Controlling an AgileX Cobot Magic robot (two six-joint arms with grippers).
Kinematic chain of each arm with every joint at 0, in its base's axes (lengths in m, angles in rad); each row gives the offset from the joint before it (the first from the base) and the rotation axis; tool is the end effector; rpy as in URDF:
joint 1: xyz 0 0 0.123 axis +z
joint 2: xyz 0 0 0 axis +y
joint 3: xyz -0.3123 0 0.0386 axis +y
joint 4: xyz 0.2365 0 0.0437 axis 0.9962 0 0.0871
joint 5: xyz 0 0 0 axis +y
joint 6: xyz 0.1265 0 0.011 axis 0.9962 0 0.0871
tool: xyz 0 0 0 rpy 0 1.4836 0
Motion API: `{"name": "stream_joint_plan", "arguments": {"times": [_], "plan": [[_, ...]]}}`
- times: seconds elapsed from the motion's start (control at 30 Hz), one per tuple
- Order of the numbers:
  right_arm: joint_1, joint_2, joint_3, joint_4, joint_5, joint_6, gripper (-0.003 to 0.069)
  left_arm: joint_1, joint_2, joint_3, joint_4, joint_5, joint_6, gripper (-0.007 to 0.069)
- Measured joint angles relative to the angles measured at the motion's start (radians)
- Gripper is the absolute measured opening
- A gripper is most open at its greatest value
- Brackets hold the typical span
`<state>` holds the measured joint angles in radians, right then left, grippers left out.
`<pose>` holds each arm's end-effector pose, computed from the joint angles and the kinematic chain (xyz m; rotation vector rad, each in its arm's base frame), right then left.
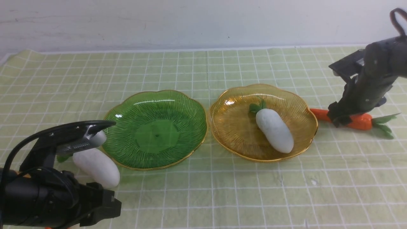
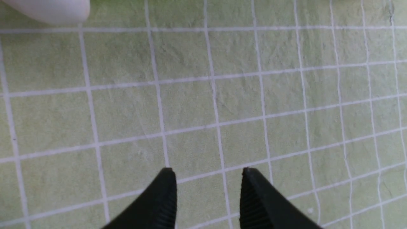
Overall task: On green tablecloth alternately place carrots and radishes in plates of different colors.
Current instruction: 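Pick up the vegetable and place it in the green plate with the right gripper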
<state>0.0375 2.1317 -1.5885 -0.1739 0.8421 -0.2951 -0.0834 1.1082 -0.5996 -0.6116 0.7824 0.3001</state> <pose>0.4589 0.0008 0.1611 -0.6154 2.8127 -0.2589 0.1703 -0.0658 0.2390 0.0297 2.6644 -0.6357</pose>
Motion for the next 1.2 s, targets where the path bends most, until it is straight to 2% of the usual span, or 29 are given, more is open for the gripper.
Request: {"name": "stream_joint_plan", "arguments": {"times": [0.23, 0.4, 0.67, 0.8, 0.97, 1.2], "plan": [[0.0, 0.013, -0.009, -0.018, 0.008, -0.007, 0.0535, 0.0, 0.001, 0.0, 0.0, 0.0, 0.0, 0.0258], [0.0, 0.027, -0.006, -0.081, 0.057, -0.004, 0.0481, 0.0, 0.001, 0.0, 0.0, 0.0, 0.0, 0.0258], [0.0, 0.034, -0.004, -0.165, 0.069, -0.002, 0.0461, 0.0, 0.001, 0.0, -0.001, 0.003, 0.0, 0.0258], [0.0, 0.035, -0.004, -0.169, 0.077, 0.032, 0.0441, 0.0, 0.001, 0.0, -0.001, 0.004, 0.0, 0.0258], [0.0, 0.036, -0.004, -0.177, 0.13, 0.065, 0.0341, 0.0, 0.001, 0.0, -0.001, 0.004, 0.0, 0.0258], [0.0, 0.014, -0.081, -0.176, 0.243, 0.152, 0.0341, 0.0, 0.001, 0.0, -0.001, 0.004, 0.0, 0.0258]]}}
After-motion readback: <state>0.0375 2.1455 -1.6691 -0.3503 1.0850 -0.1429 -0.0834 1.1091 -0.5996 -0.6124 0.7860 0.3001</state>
